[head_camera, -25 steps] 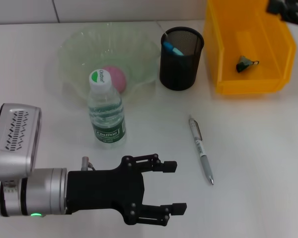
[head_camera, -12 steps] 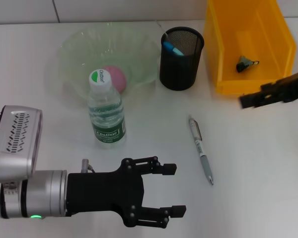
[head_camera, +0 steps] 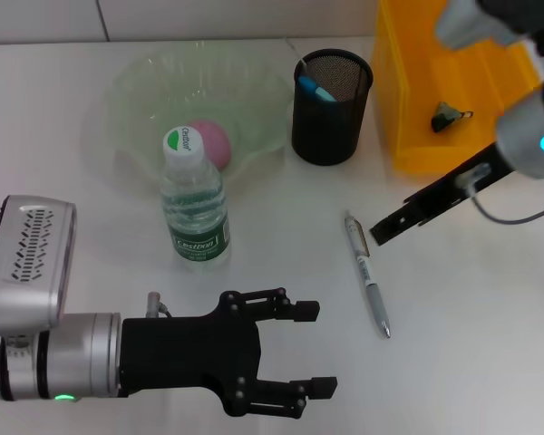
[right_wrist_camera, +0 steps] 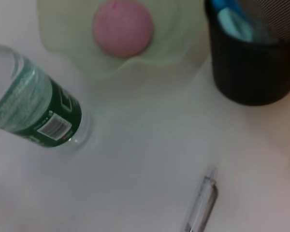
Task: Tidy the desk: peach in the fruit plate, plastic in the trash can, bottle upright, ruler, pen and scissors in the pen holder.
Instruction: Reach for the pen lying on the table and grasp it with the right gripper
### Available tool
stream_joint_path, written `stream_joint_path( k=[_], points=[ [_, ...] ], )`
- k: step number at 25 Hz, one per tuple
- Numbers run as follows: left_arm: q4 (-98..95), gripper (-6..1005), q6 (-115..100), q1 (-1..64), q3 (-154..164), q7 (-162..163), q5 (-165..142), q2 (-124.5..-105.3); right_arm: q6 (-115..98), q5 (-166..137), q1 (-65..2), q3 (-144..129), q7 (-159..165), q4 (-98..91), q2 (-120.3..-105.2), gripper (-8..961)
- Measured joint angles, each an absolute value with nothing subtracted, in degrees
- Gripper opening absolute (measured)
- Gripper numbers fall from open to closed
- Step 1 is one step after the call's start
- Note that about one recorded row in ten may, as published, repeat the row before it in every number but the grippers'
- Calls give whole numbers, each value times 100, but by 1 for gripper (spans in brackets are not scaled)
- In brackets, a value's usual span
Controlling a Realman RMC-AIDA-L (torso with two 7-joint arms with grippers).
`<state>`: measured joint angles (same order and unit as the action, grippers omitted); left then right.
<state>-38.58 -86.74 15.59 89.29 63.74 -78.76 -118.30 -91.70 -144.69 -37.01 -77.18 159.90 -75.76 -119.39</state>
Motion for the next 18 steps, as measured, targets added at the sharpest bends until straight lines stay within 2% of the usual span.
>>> stream_joint_path(
  k=[18],
  points=[
    [-3858,813,-8675,1567,8937,6339,-7875,-11830,-7914,-14519,-4345,-8718,16450,-6020,-11950,831]
  ],
)
